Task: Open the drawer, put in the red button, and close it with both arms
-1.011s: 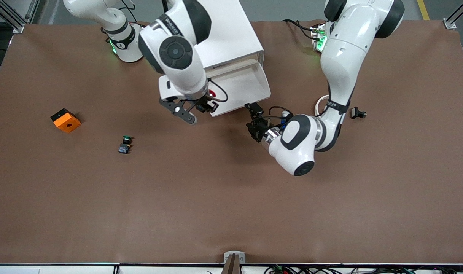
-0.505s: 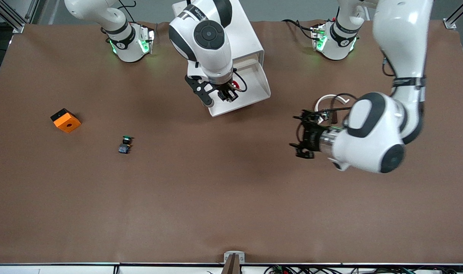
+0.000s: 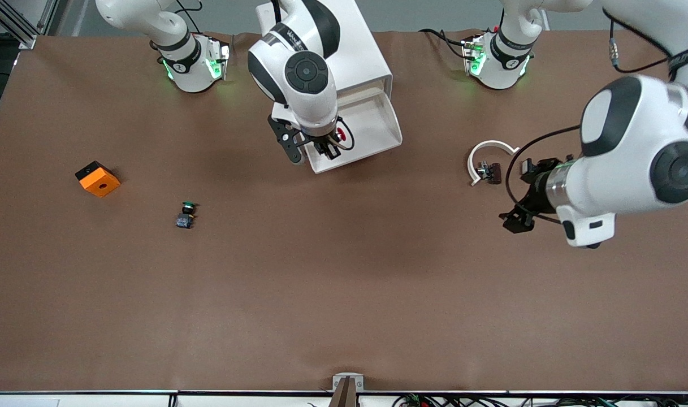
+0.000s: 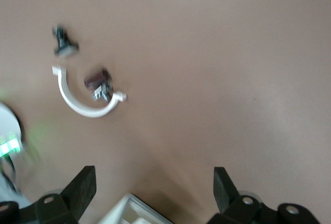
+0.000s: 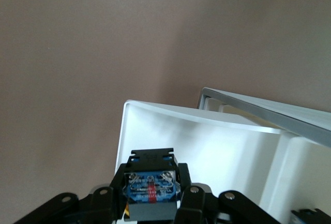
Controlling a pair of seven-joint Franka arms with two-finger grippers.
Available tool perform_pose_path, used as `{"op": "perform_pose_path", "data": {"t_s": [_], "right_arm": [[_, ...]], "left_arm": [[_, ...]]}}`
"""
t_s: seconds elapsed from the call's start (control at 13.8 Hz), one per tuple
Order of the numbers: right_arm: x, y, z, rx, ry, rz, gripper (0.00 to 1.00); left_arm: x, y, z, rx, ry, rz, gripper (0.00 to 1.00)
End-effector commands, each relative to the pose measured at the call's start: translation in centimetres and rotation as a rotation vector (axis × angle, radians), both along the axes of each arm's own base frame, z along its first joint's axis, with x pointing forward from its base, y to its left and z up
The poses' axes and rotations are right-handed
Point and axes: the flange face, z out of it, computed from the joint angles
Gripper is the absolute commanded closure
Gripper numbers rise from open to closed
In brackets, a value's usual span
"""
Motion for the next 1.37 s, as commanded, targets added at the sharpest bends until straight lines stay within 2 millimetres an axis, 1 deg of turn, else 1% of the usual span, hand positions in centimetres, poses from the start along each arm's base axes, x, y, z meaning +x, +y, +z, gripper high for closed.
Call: {"op": "perform_pose_path", "data": {"t_s": [0.0,0.22,0.36,0.43,0.58,0.65,0.72,0.79,0.87,0.94,1.01,1.16,1.23,1.3], "right_arm": [[-0.3,1.0,-1.2,0.013,0.003,-0.016,1.00],[-0.7,2.0,-2.3,0.018,0.000,-0.005,1.00],[-1.2,2.6,-3.4,0.015,0.001,0.006,1.00],[-1.4,2.9,-3.9,0.010,0.005,0.012,1.00],[-2.4,3.6,-4.1,0.006,0.009,0.031,0.99],[-2.8,3.8,-4.3,0.003,0.011,0.037,0.95],[-3.0,3.9,-4.3,0.001,0.013,0.040,0.84],[-3.1,4.0,-4.3,0.000,0.014,0.042,0.75],[-3.2,4.0,-4.4,-0.002,0.016,0.044,0.54],[-3.2,4.0,-4.3,-0.003,0.017,0.044,0.18],[-3.1,4.0,-4.3,-0.004,0.019,0.043,0.00],[-2.9,3.8,-3.9,0.000,0.016,0.044,0.00],[-2.6,3.7,-3.5,-0.003,0.019,0.043,0.00],[-2.3,3.4,-2.6,-0.006,0.023,0.043,0.00]], "left_arm": [[-1.7,2.8,4.5,-0.013,-0.082,-0.188,0.00],[-3.3,3.3,7.6,-0.004,-0.130,-0.370,0.00],[-3.9,3.1,7.7,-0.028,-0.134,-0.519,0.00],[-4.1,2.4,7.1,-0.046,-0.125,-0.614,0.00],[-4.4,-0.2,4.9,-0.078,-0.123,-0.728,0.00],[-4.5,-1.5,3.2,-0.087,-0.132,-0.771,0.00],[-4.9,-2.9,1.9,-0.093,-0.144,-0.800,0.00],[-5.7,-4.4,0.4,-0.095,-0.163,-0.825,0.00],[-6.7,-5.6,-1.7,-0.107,-0.177,-0.843,0.00],[-7.7,-7.2,-3.4,-0.122,-0.190,-0.864,0.00],[-8.5,-8.2,-5.2,-0.133,-0.196,-0.876,0.00],[-9.3,-9.3,-8.0,-0.136,-0.200,-0.893,0.00],[-9.7,-10.3,-9.3,-0.140,-0.216,-0.909,0.00],[-10.2,-11.4,-10.6,-0.146,-0.237,-0.920,0.00]]}}
